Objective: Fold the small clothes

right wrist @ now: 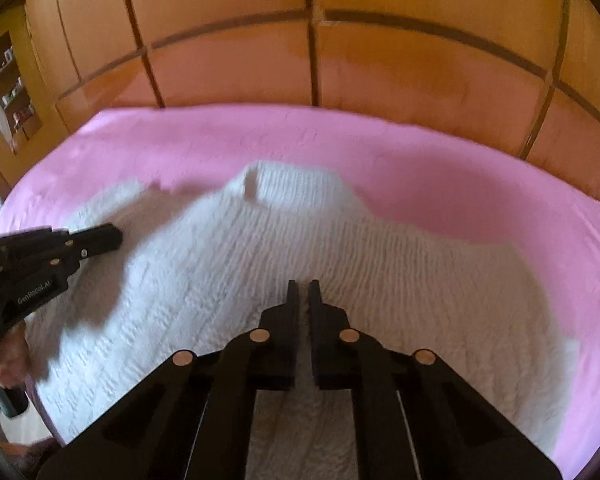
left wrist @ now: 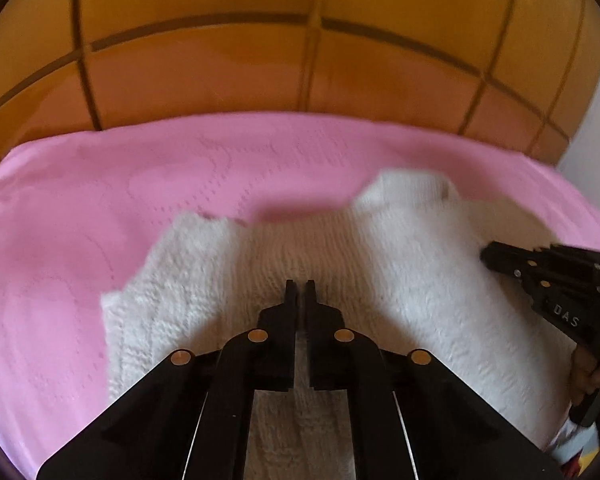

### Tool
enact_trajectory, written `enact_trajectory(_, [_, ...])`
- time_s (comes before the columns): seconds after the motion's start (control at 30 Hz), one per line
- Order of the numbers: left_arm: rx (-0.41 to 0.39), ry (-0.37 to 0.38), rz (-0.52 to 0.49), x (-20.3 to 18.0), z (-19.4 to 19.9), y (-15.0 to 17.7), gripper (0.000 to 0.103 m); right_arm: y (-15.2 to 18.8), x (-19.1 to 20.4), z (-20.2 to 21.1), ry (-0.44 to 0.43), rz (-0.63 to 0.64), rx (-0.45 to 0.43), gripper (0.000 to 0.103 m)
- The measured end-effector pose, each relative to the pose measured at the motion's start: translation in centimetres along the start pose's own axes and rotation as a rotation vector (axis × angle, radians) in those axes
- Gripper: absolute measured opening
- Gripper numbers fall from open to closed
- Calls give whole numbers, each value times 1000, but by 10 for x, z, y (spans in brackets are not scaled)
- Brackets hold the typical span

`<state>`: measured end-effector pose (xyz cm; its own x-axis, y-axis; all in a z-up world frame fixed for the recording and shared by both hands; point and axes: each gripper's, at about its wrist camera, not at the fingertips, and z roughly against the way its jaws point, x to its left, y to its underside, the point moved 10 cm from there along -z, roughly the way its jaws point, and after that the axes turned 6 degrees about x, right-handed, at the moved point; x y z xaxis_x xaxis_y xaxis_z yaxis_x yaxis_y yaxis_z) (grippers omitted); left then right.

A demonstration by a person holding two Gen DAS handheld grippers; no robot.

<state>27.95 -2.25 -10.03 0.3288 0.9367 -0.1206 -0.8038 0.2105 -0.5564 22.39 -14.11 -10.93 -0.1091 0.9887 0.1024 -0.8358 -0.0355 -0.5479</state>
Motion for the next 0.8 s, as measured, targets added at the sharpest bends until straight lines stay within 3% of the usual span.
enact_trajectory(0.13, [-32, -23, 56, 7, -3, -11, 3, -13, -2, 0, 14, -26, -40, 4])
enact_trajectory(0.23, [-2, -112, 24, 13, -26, -2, 3, 1, -2, -33, 65, -7, 22, 4])
enact_trajectory(0.4, [-4, -130, 21, 11, -27, 0, 3, -1, -1, -33, 57, -38, -4, 7])
enact_trajectory(0.47, [-12, -111, 33, 11, -16, 2, 5, 0, -3, -26, 39, -57, -7, 11])
enact_trajectory(0.57, [-52, -97, 48, 12, 11, 10, 5, 2, -3, -6, 23, -77, -34, 30])
enact_trajectory(0.8, [-86, -61, 40, -6, 56, 54, 5, 36, 38, 53, -72, 15, -87, 40])
